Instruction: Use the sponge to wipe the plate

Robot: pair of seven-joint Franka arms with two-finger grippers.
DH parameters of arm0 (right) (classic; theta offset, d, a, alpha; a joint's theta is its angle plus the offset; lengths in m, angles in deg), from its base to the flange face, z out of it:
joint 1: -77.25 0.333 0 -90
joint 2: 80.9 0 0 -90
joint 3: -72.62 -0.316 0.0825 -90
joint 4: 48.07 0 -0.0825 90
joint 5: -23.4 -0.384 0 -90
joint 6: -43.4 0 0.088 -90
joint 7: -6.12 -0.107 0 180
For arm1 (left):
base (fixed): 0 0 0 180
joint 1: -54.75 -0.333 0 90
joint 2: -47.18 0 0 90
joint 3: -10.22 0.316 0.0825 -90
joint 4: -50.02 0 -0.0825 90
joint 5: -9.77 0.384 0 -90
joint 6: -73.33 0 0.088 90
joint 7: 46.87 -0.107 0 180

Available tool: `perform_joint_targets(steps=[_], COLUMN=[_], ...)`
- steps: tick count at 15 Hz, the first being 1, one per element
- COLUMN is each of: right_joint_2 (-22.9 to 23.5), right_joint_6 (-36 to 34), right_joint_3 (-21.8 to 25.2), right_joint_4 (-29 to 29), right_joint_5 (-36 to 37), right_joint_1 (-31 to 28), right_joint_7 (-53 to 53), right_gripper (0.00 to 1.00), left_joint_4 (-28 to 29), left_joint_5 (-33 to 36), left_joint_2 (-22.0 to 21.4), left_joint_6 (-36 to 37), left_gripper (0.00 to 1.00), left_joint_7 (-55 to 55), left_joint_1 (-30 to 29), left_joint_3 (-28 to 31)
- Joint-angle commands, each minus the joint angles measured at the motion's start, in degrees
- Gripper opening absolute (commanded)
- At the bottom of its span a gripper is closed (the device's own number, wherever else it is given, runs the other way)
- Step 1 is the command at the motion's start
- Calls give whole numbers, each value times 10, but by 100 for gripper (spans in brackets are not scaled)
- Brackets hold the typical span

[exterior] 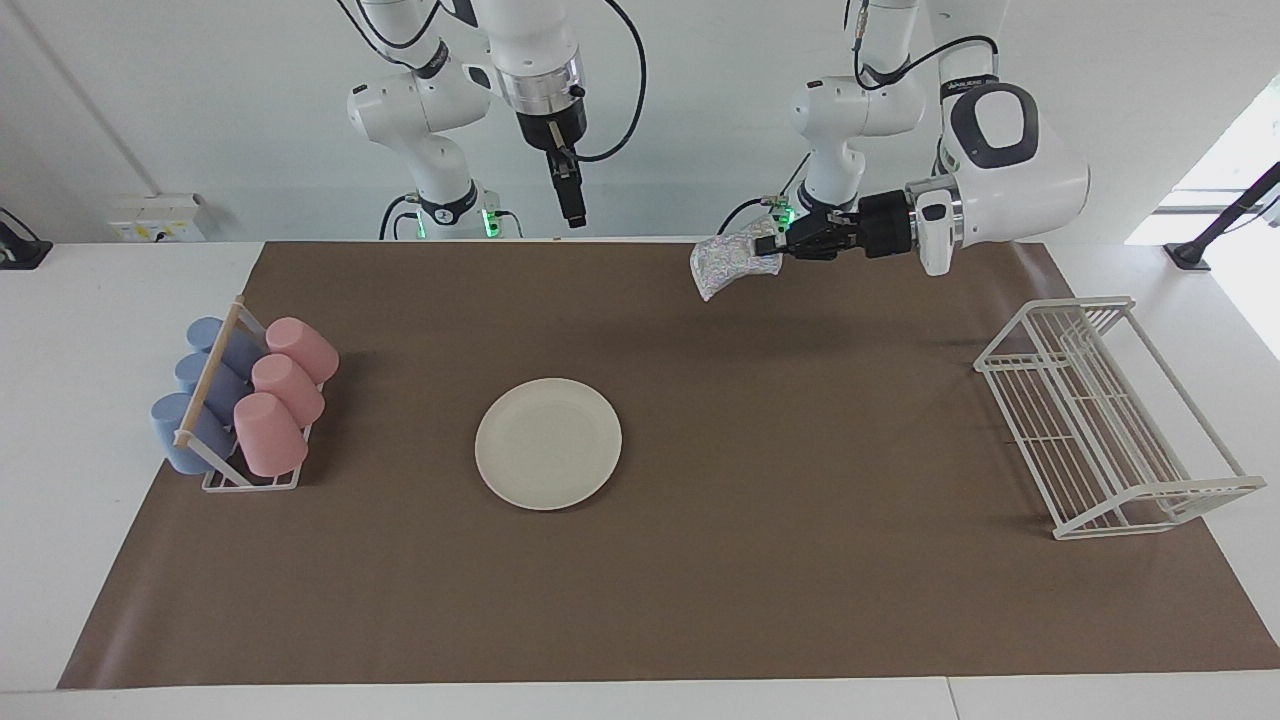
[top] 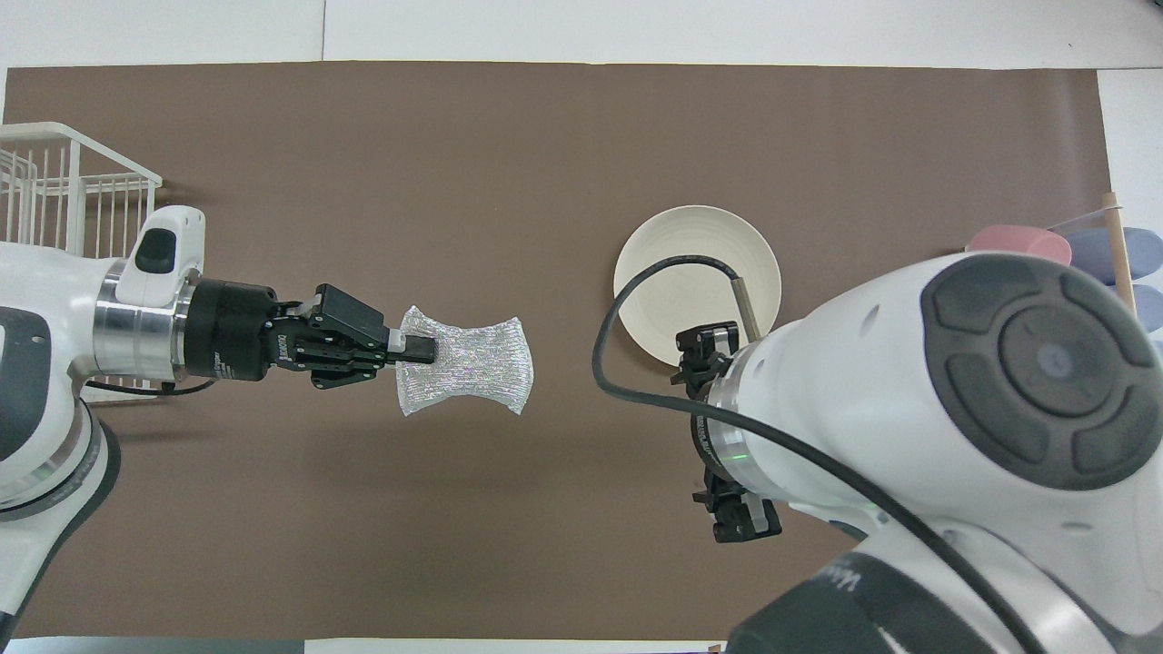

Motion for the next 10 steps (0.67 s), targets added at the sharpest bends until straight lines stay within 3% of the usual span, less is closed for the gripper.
perform_joint_targets(steps=[1,5,10], right_joint_2=[-36,-38,-44], right_joint_6=[62,138,245], right_joint_3=[-1,-2,-2], right_joint_4=[-58,-90,-133], right_joint_5=[-24,-24,-23], right_joint_1=[22,50,72], right_joint_7=[-38,-55,-73], right_gripper=[100,100,100], left_joint_4=[69,100,108], left_joint_5=[-67,-104,-112], left_joint_2=[-27,-26,-28], left_joint_6=[-2,32,41], left_gripper=[0,0,0], left_joint_7=[-85,-151,-156], left_joint_1=[17,29,33], left_joint_3=[6,8,8])
